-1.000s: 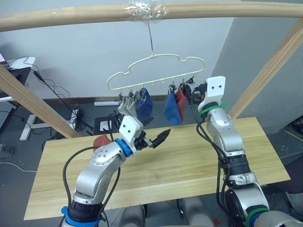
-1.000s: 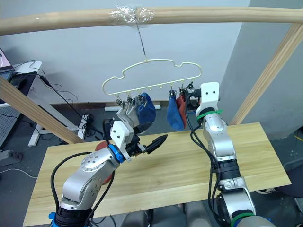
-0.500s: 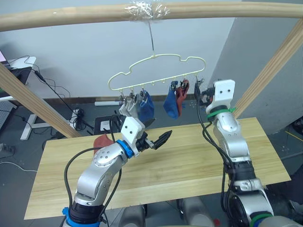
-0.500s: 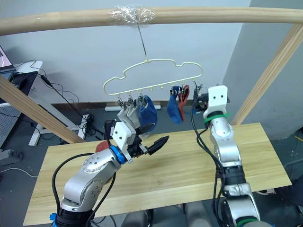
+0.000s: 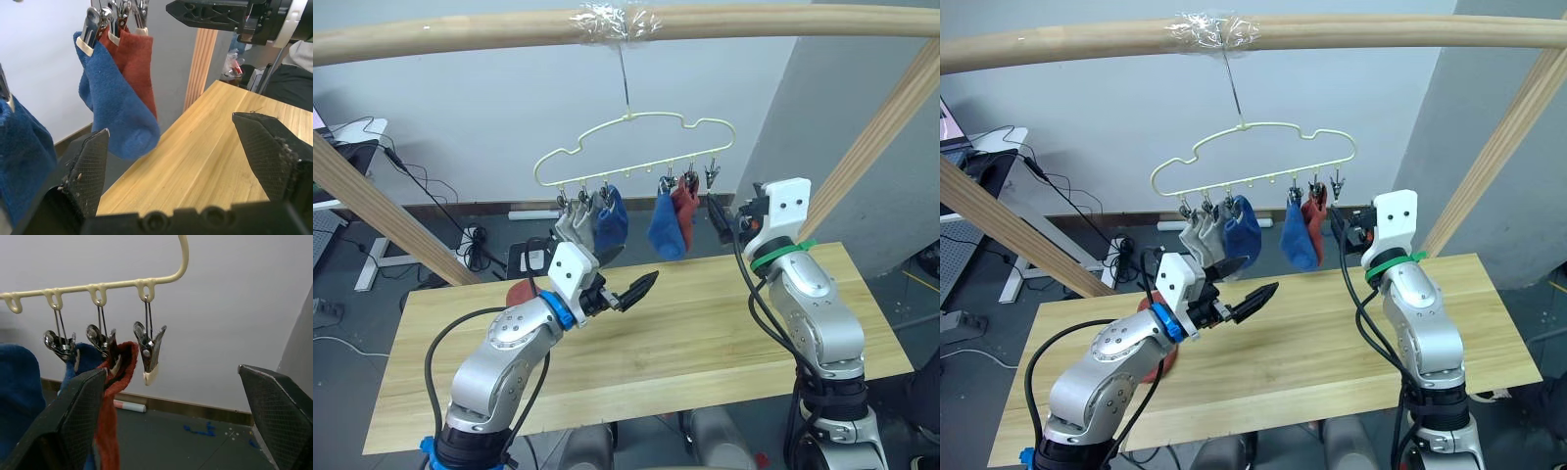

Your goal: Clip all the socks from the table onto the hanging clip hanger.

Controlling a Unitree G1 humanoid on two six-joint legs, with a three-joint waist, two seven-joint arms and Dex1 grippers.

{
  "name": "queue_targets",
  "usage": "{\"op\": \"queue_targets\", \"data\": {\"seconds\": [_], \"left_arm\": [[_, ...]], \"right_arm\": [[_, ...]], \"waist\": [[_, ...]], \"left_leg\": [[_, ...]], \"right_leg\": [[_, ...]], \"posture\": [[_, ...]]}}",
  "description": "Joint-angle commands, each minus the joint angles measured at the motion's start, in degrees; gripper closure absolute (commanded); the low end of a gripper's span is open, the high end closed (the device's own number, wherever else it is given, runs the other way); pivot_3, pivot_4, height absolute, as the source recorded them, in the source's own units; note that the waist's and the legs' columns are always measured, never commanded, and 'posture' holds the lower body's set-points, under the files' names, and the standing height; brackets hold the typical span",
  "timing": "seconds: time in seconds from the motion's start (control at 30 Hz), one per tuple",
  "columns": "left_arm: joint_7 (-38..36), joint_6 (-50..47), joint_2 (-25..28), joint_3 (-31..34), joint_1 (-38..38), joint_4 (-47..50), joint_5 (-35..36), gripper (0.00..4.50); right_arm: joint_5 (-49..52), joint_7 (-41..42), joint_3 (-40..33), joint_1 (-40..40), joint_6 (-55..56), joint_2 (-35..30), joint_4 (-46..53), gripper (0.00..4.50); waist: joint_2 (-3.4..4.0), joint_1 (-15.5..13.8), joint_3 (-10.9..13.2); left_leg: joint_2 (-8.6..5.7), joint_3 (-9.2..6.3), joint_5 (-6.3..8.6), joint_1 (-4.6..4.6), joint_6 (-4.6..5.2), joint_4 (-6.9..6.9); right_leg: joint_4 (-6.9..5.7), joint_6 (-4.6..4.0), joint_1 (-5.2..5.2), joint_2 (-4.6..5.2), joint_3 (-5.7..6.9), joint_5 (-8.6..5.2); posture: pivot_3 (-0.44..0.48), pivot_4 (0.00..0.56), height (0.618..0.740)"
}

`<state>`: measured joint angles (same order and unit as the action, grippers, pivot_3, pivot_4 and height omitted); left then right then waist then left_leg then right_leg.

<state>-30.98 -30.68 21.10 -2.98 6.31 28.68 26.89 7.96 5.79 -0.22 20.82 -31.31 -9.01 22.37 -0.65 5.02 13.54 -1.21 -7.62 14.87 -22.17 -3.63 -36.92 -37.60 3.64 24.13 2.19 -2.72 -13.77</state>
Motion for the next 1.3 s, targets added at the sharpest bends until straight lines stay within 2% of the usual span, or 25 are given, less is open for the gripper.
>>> {"op": "queue_targets", "data": {"seconds": [0.03,0.1,0.17,0.27,0.37,0.87,1.3], "left_arm": [[0.1,0.7,-0.3,1.2,-0.5,4.0,2.1,0.0],[0.4,0.7,-0.3,1.7,-0.6,4.7,2.6,0.0],[0.7,0.5,-0.2,2.0,-0.8,5.2,3.2,0.0],[0.2,1.2,0.5,1.7,-1.6,6.1,2.8,0.0],[0.3,1.3,0.6,1.5,-2.3,6.6,2.8,0.0],[0.9,1.4,0.4,1.1,-2.7,7.7,2.3,0.0],[0.9,1.3,0.6,0.6,-3.3,7.9,1.7,0.0]], "right_arm": [[-1.5,-2.2,0.5,0.4,1.8,1.4,1.9,0.35],[-2.2,-2.8,0.6,0.6,2.2,2.0,1.5,0.86],[-2.8,-3.2,0.8,0.9,2.5,2.3,1.0,1.58],[-3.3,-3.3,0.9,1.5,3.8,2.8,-0.2,1.58],[-3.8,-3.8,0.9,2.3,4.6,3.3,-1.7,1.98],[-5.2,-7.7,0.4,8.5,10.2,8.0,-12.3,1.98],[-4.8,-8.6,-0.3,11.8,13.9,9.2,-18.8,1.98]], "waist": [[0.0,0.0,0.0],[0.0,0.0,0.0],[0.0,0.0,0.0],[0.0,0.0,0.0],[0.0,0.0,0.0],[0.0,-0.1,0.0],[0.0,-0.1,0.0]], "left_leg": [[0.0,0.01,0.0,0.0,0.0,0.0],[0.0,0.01,0.0,0.0,0.0,0.0],[0.0,0.01,0.0,-0.01,-0.01,0.01],[0.0,0.01,0.0,-0.01,0.0,0.01],[0.0,0.02,0.0,0.0,0.0,0.01],[0.0,0.02,0.0,0.0,0.0,0.02],[0.0,0.02,0.0,0.0,0.0,0.02]], "right_leg": [[0.0,0.0,0.0,0.0,-0.01,0.0],[0.02,-0.04,0.0,0.01,-0.01,0.02],[0.04,-0.14,0.0,0.01,-0.01,0.08],[0.04,-0.14,0.0,0.01,-0.01,0.08],[0.04,-0.14,0.0,0.01,-0.01,0.08],[0.04,-0.23,0.0,0.01,-0.01,0.14],[0.02,-0.24,0.0,0.01,-0.01,0.14]], "posture": [[-0.087,0.22,0.74],[-0.083,0.221,0.74],[-0.08,0.217,0.74],[-0.076,0.213,0.74],[-0.071,0.21,0.74],[-0.054,0.213,0.74],[-0.046,0.215,0.74]]}}
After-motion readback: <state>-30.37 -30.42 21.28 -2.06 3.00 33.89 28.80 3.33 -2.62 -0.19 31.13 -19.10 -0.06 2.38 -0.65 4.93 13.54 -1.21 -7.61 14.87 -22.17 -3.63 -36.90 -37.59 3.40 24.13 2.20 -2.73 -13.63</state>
